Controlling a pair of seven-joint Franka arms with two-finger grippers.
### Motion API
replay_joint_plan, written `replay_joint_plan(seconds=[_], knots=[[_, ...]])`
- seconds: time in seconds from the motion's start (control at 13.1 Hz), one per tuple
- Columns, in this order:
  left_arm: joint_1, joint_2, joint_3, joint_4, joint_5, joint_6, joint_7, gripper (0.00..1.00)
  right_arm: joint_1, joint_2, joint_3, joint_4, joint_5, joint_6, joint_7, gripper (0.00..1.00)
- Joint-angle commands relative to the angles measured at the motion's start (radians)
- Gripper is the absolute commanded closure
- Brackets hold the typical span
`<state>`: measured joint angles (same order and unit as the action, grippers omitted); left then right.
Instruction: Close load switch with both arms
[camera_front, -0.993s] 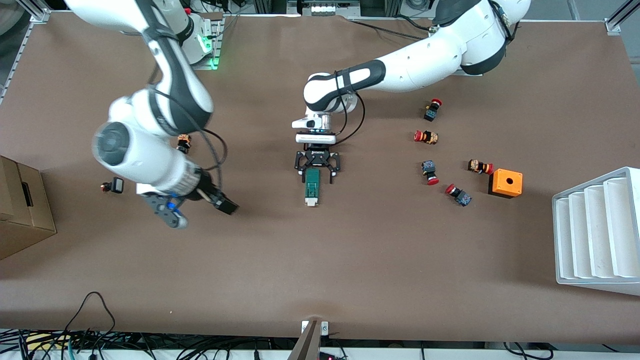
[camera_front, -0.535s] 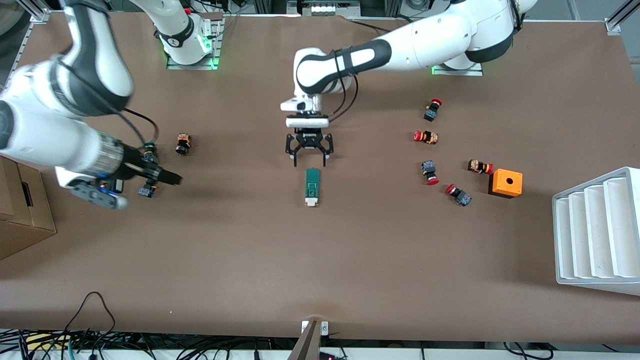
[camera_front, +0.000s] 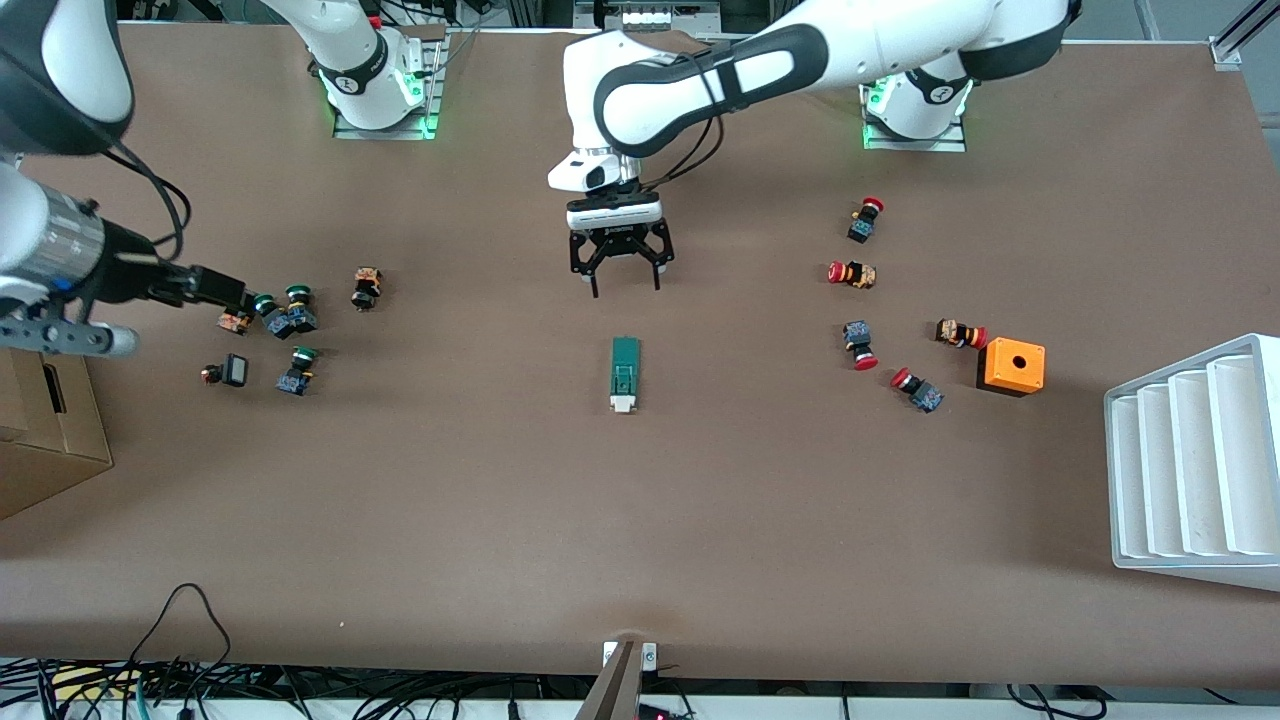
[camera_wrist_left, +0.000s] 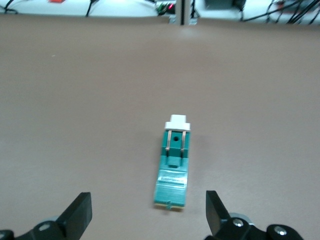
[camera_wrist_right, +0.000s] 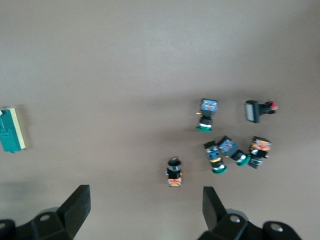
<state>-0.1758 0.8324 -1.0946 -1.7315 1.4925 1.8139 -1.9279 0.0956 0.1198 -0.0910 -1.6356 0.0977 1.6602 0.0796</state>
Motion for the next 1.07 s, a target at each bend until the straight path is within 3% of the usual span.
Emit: replay_joint_plan(seconds=[0.0,0.08,0.38,0.69,0.84,0.99], knots=[[0.013,-0.070,0.010,0.093,-0.199,0.012,0.151,0.00,0.001,-0.049,0.007,-0.035,-0.044,-0.013,-0.032,0.01],[0.013,-0.084,0.022,0.143,-0.284,0.010,0.227,0.00,0.001,-0.049,0.008,-0.033,-0.049,-0.011,-0.043,0.01],[0.002,-0.159,0.192,0.350,-0.633,0.008,0.545,0.00,0.009,-0.040,0.013,-0.017,-0.099,-0.002,-0.081,0.01],[-0.004,-0.307,0.563,0.429,-1.172,0.018,0.977,0.00,0.009,-0.032,0.011,0.003,-0.099,-0.013,-0.080,0.01],[-0.013,-0.384,0.732,0.405,-1.337,0.013,1.213,0.00,0.007,-0.031,0.010,0.014,-0.087,-0.013,-0.075,0.01],[-0.014,-0.444,0.853,0.340,-1.396,0.010,1.390,0.00,0.012,-0.022,0.013,0.031,-0.099,-0.025,-0.081,0.01]])
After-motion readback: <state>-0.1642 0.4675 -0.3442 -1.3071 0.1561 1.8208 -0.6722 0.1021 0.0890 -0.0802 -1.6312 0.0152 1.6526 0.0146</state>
